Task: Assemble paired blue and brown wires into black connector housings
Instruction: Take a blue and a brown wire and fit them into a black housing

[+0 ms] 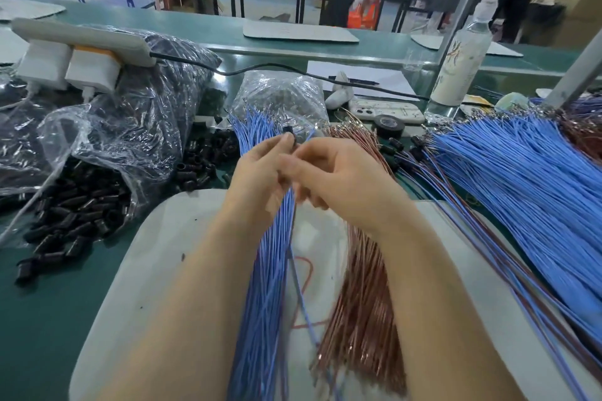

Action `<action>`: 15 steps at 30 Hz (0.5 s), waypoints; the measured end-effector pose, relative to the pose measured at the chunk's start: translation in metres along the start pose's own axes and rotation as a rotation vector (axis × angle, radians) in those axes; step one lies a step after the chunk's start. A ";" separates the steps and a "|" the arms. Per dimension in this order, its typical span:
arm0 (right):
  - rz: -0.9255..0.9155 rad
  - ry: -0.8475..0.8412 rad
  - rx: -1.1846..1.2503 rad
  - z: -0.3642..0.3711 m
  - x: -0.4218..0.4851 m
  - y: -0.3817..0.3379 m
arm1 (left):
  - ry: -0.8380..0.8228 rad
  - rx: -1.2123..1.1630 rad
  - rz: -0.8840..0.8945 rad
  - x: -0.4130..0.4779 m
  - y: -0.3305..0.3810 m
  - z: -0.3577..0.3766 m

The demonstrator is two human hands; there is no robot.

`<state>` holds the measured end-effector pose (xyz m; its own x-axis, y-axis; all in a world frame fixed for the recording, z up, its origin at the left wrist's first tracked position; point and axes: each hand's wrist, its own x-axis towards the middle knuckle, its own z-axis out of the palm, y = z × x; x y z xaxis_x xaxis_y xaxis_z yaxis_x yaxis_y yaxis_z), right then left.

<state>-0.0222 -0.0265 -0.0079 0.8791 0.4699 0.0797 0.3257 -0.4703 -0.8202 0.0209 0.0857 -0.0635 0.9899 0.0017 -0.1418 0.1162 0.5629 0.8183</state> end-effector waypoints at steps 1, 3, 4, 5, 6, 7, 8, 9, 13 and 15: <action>0.081 0.112 -0.005 -0.002 0.002 0.004 | 0.004 0.037 0.017 -0.001 -0.001 0.000; 0.194 0.183 -0.037 -0.003 0.000 0.011 | -0.030 0.102 0.060 -0.003 -0.002 0.004; 0.214 0.176 -0.047 0.000 0.000 0.012 | -0.043 0.136 0.088 -0.003 -0.003 0.005; 0.219 0.167 -0.045 0.001 0.001 0.012 | -0.061 0.169 0.105 -0.005 -0.003 0.006; 0.218 0.169 -0.062 0.002 0.002 0.013 | -0.069 0.196 0.119 -0.005 -0.004 0.005; 0.228 0.154 -0.070 0.002 0.002 0.012 | -0.074 0.221 0.129 -0.005 -0.005 0.004; 0.245 0.118 -0.062 0.000 0.003 0.013 | -0.075 0.237 0.138 -0.004 -0.005 0.004; 0.267 0.075 -0.039 -0.001 0.002 0.014 | -0.073 0.255 0.151 -0.005 -0.004 0.004; 0.345 -0.090 0.078 -0.001 0.000 0.016 | -0.063 0.304 0.183 -0.003 -0.003 0.002; 0.345 -0.042 0.102 0.000 0.002 0.018 | -0.082 0.312 0.194 -0.004 -0.003 0.003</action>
<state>-0.0144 -0.0339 -0.0222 0.9154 0.3277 -0.2337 -0.0263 -0.5307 -0.8472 0.0168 0.0818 -0.0641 0.9977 0.0106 0.0668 -0.0671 0.2794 0.9578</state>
